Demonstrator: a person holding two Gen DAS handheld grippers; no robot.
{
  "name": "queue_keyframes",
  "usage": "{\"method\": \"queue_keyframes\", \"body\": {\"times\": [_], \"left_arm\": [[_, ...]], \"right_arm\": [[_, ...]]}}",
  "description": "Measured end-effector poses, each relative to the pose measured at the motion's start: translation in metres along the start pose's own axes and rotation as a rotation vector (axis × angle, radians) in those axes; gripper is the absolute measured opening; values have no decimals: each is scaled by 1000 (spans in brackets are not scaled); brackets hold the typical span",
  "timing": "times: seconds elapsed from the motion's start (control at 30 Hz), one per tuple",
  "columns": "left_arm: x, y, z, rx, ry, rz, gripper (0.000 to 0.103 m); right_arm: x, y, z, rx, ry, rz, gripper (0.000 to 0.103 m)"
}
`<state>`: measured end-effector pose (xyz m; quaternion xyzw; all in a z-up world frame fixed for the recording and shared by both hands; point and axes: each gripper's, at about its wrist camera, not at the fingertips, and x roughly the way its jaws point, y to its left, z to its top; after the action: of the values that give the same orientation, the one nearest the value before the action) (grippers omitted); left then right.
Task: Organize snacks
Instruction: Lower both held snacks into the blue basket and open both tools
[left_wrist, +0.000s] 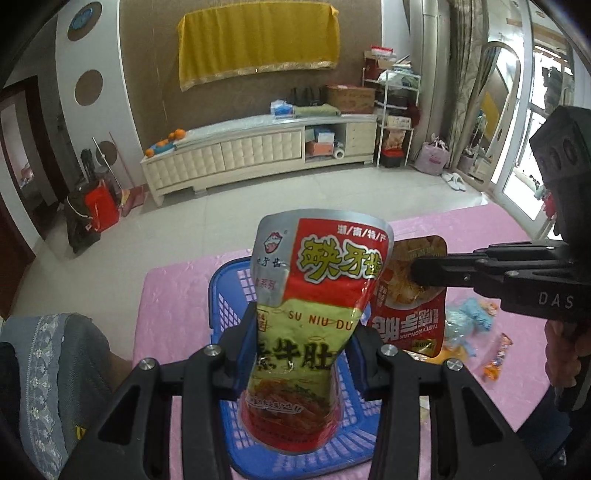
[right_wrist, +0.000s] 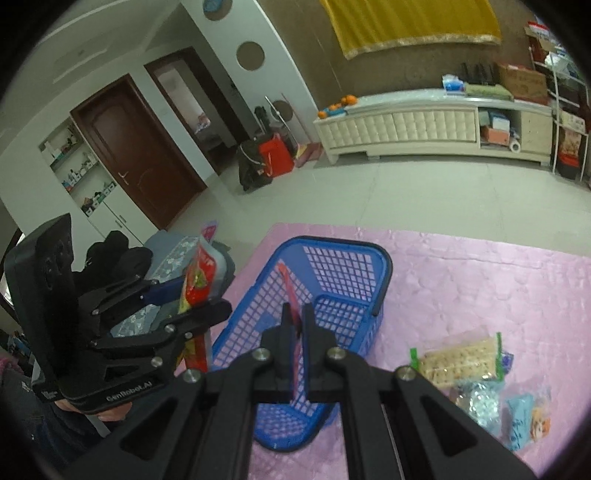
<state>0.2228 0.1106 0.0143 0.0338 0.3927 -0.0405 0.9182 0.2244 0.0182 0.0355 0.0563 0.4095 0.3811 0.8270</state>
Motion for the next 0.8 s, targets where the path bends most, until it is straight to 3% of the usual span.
{"method": "queue_keyframes", "body": {"times": [0.3,0.67,0.8], "left_arm": [[68,15,8,33,100,-2,41],[105,23,6,14,165,-29,41],[109,27,9,10,155,-4,50]], "right_arm": [[70,-30,15,39,116,-34,6],[93,-28,20,-9,169,-93,6],[96,-24,24,-58,178,-162,7]]}}
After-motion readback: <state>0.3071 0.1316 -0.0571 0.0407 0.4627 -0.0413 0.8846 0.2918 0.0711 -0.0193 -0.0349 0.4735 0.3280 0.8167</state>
